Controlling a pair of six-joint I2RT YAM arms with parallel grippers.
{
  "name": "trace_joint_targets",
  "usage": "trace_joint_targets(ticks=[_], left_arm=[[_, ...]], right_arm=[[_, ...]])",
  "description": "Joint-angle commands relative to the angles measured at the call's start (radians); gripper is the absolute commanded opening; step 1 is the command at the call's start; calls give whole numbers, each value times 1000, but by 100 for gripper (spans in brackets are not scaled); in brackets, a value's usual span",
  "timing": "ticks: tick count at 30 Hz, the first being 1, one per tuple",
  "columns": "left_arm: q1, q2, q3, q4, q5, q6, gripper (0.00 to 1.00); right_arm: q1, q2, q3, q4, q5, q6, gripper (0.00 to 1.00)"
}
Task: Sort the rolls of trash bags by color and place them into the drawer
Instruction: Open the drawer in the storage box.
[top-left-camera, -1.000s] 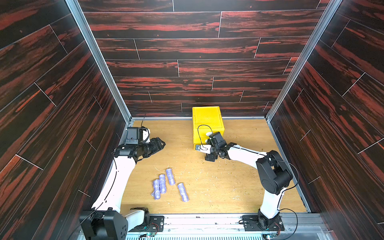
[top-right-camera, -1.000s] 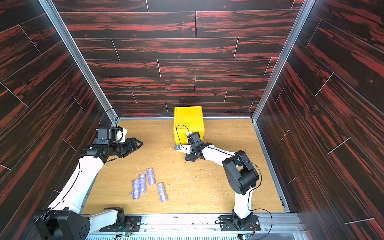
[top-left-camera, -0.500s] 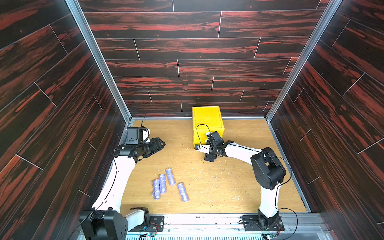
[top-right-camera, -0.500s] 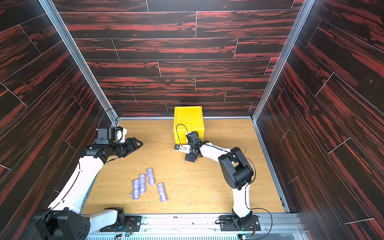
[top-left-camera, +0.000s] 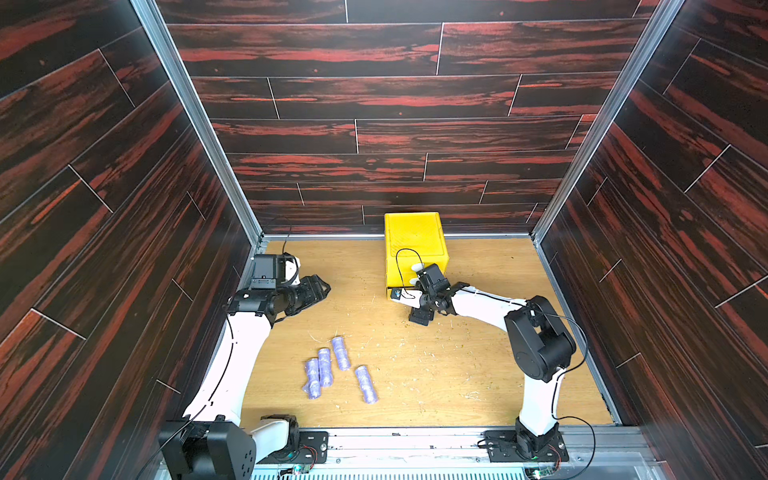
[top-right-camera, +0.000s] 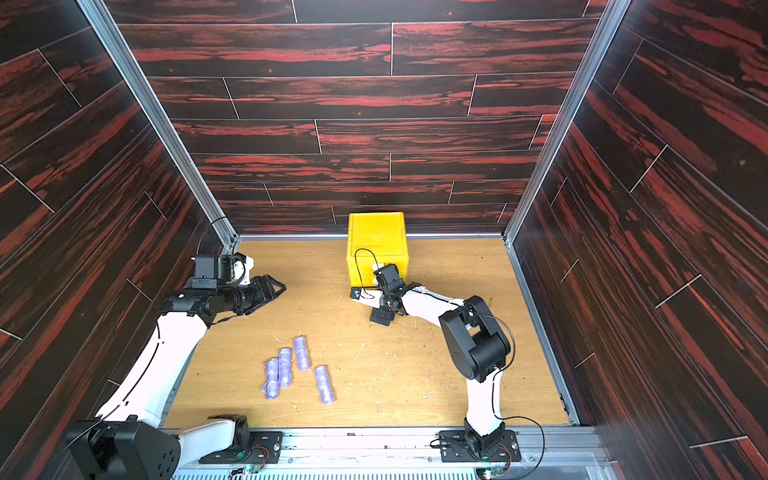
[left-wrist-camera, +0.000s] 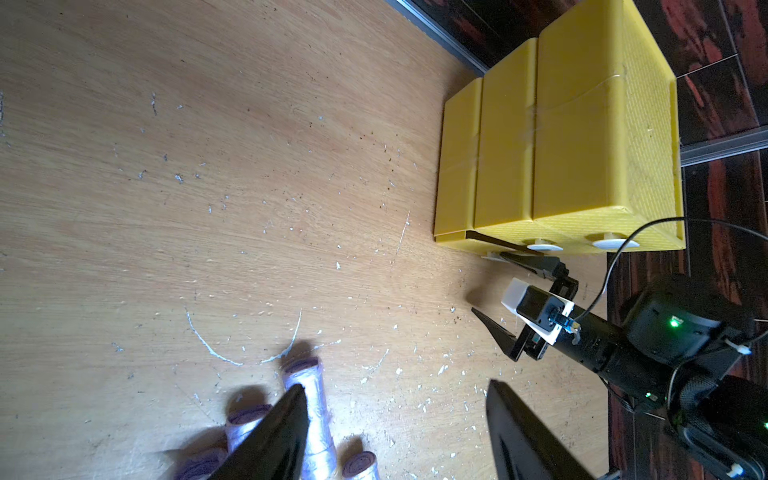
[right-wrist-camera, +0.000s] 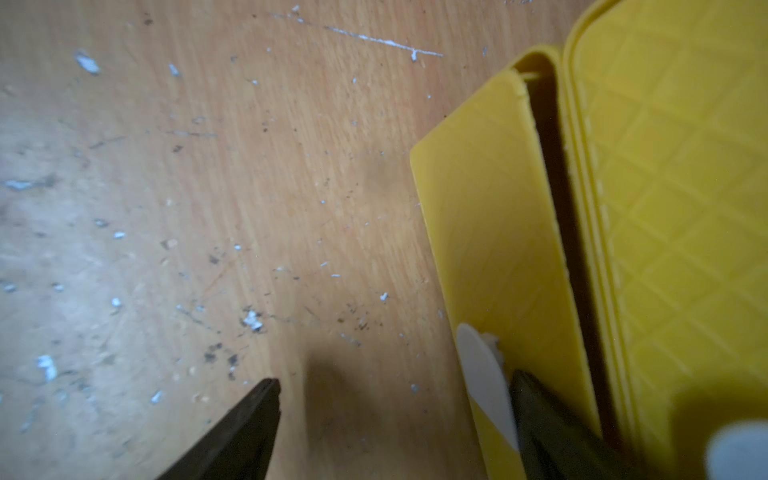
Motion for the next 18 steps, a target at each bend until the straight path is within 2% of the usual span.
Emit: trace_joint_targets(ticks=[1, 12, 18], left_arm=[[5, -27, 8, -9, -4, 16, 71], [7, -24, 11, -10, -4, 15, 71], [7, -24, 12, -10, 1, 12, 71]], right_arm=[[8, -32, -69, -139, -6, 71, 89], [100, -213, -229, -143, 31, 163, 89], [143, -255, -288, -142, 36, 204, 89]])
